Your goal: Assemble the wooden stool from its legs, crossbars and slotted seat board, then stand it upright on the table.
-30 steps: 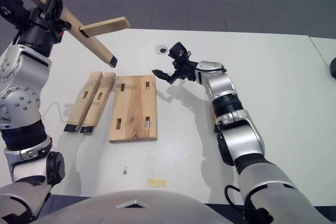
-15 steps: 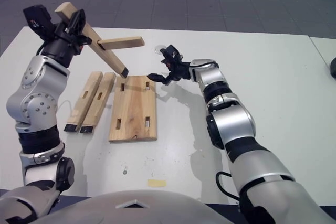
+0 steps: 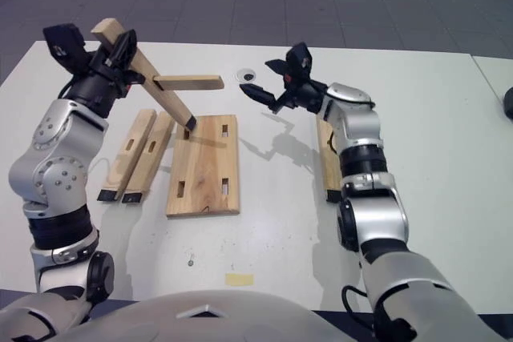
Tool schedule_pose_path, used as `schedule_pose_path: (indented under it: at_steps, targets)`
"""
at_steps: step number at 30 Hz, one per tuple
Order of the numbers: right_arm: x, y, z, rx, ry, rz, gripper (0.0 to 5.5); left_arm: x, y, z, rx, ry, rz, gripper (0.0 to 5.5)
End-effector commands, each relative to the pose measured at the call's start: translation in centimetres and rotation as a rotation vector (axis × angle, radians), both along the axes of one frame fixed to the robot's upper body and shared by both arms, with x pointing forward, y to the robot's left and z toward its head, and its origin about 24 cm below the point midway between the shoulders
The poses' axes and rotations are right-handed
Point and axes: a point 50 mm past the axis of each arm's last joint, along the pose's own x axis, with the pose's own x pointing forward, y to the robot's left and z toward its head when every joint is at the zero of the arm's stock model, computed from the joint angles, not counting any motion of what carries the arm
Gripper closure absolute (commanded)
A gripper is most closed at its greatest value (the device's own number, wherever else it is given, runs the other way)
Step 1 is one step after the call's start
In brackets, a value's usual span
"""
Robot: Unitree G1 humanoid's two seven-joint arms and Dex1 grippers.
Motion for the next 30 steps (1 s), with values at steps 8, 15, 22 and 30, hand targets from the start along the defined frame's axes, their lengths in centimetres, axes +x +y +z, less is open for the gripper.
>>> schedule_pose_path:
  at_steps: [8, 15, 22, 30]
  targets:
    - [-7.5, -3.3, -2.8, 0.018, 0.156, -0.241, 0.10, -3.1, 1.2, -3.9, -0.024, 0.190, 0.029, 4.48]
    - [-8.3, -2.0, -3.9, 0.000, 0.197, -0.208, 0.10, -2.6, 0.5, -3.8, -0.009, 0.179, 0.005, 4.48]
    - [-8.3, -1.6, -4.3, -0.006, 0.208, -0.197, 0.10, -2.7, -0.5, -2.5, 0.022, 0.135, -0.049, 4.48]
    - [-8.0, -1.4, -4.4, -0.011, 0.200, -0.212, 0.10, -2.6, -2.6, -4.9, 0.042, 0.222, -0.107, 4.48]
